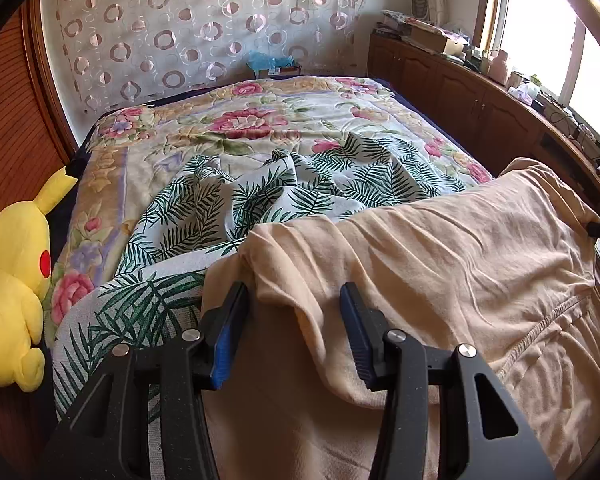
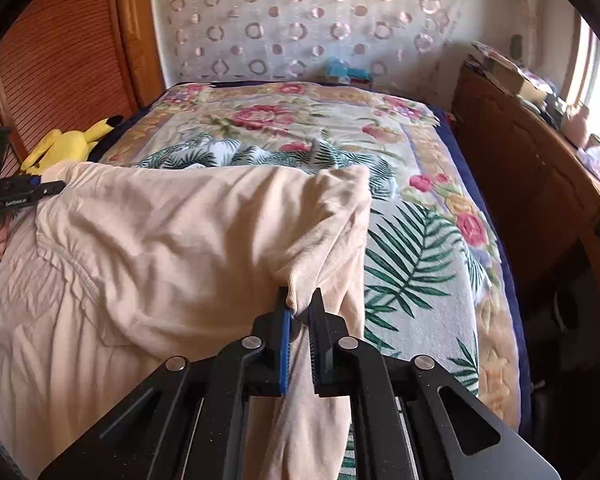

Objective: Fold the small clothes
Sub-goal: 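Lower the held shirt onto the bed with both grippers, laying it flat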

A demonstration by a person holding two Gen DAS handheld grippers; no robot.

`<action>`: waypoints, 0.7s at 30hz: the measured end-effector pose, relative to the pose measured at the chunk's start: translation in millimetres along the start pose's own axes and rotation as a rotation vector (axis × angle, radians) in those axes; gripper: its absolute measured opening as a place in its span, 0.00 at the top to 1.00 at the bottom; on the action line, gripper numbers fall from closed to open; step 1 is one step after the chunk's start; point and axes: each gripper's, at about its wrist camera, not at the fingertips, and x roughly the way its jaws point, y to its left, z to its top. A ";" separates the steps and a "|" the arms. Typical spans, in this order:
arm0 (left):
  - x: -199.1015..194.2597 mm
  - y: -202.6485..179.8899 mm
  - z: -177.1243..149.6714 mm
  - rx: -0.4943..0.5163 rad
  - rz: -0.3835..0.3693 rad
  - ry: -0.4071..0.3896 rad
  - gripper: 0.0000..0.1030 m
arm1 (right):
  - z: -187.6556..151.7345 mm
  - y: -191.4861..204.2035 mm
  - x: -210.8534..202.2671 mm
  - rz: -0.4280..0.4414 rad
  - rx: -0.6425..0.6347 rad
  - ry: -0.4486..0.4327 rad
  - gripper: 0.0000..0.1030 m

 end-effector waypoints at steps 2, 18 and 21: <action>-0.5 0.9 0.0 -0.008 -0.001 -0.003 0.53 | -2.3 -1.7 -0.1 0.013 -0.002 -0.007 0.93; -50.9 -0.3 9.5 -0.015 -0.025 -0.139 0.94 | 3.0 -2.9 -12.0 0.030 -0.064 -0.099 0.95; -76.6 1.1 9.8 -0.030 -0.028 -0.178 0.94 | 4.9 -3.0 -30.4 0.021 -0.063 -0.145 0.95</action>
